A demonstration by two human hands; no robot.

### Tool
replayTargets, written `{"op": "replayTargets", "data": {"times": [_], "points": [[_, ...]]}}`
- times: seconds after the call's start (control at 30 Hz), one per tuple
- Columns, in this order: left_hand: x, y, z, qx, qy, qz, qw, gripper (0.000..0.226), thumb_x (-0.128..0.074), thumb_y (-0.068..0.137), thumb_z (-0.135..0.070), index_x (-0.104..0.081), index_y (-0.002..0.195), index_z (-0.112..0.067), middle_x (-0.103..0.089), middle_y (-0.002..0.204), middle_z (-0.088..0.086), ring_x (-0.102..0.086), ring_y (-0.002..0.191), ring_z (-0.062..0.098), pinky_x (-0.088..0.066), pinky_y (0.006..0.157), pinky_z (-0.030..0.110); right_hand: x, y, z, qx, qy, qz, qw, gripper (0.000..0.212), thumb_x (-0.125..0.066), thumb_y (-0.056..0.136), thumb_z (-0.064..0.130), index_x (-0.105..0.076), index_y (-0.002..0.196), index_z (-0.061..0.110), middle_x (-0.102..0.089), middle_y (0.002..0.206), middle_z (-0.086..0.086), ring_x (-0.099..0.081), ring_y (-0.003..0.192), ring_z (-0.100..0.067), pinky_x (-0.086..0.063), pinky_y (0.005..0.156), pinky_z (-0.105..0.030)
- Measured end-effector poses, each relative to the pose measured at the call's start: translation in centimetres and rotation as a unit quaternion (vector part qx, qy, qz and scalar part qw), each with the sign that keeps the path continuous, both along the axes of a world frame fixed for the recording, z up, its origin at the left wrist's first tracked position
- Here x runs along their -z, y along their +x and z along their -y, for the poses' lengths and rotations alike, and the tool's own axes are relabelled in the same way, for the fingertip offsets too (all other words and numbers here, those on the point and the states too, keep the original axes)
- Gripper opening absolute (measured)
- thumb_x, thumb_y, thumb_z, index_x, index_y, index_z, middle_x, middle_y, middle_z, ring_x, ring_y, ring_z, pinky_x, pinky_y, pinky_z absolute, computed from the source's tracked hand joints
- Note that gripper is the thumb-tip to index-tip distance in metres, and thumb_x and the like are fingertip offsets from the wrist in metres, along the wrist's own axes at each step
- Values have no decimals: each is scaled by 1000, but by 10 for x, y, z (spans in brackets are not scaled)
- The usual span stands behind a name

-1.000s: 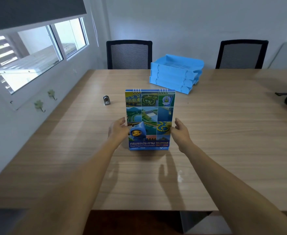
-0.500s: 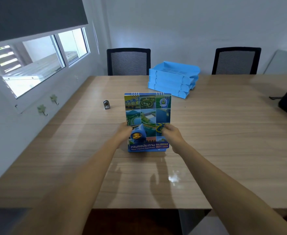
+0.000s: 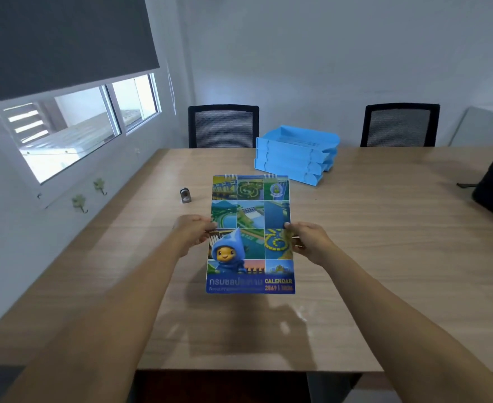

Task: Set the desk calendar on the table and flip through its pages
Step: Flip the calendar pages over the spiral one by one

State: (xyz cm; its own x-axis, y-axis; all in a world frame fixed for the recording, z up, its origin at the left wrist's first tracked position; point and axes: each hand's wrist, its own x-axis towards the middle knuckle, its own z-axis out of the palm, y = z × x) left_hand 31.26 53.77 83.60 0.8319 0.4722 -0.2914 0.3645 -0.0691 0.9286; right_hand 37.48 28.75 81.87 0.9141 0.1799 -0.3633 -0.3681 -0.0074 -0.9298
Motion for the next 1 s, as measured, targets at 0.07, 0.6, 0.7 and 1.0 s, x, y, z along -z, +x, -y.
{"op": "replayTargets", "data": {"times": [0.07,0.6,0.7,1.0], "points": [[-3,-3,-3,16,-37,7,999,11,-68,84,-9,-62,75,-8,-62,72,7,-50,60,12,-47,52,16,-6,0,6,-23,20,-5,1000,14,-64,87,15,-59,74,14,-59,69,-4,-55,51,-12,-49,44,-18],[-12,-9,-17,82,-184,-27,979,9,-66,84,-11,-63,92,-7,-73,76,8,-63,79,18,-55,53,19,-28,9,16,-55,-82,44,994,14,-66,84,6,-64,97,9,-67,76,-8,-65,38,-15,-56,42,-26],[-5,-7,-14,64,-180,-24,981,15,-64,85,-10,-62,100,-6,-69,92,11,-63,82,19,-57,56,19,-20,11,11,-2,-86,48,995,14,-70,81,5,-66,93,8,-67,76,-9,-65,53,-18,-56,45,-29],[3,1,-7,41,-129,-22,991,20,-60,87,-8,-63,107,-4,-71,88,8,-65,78,17,-58,60,21,-32,12,13,-24,-61,33,997,20,-61,83,9,-51,66,14,-51,56,1,-50,41,-9,-40,42,-19]]}}
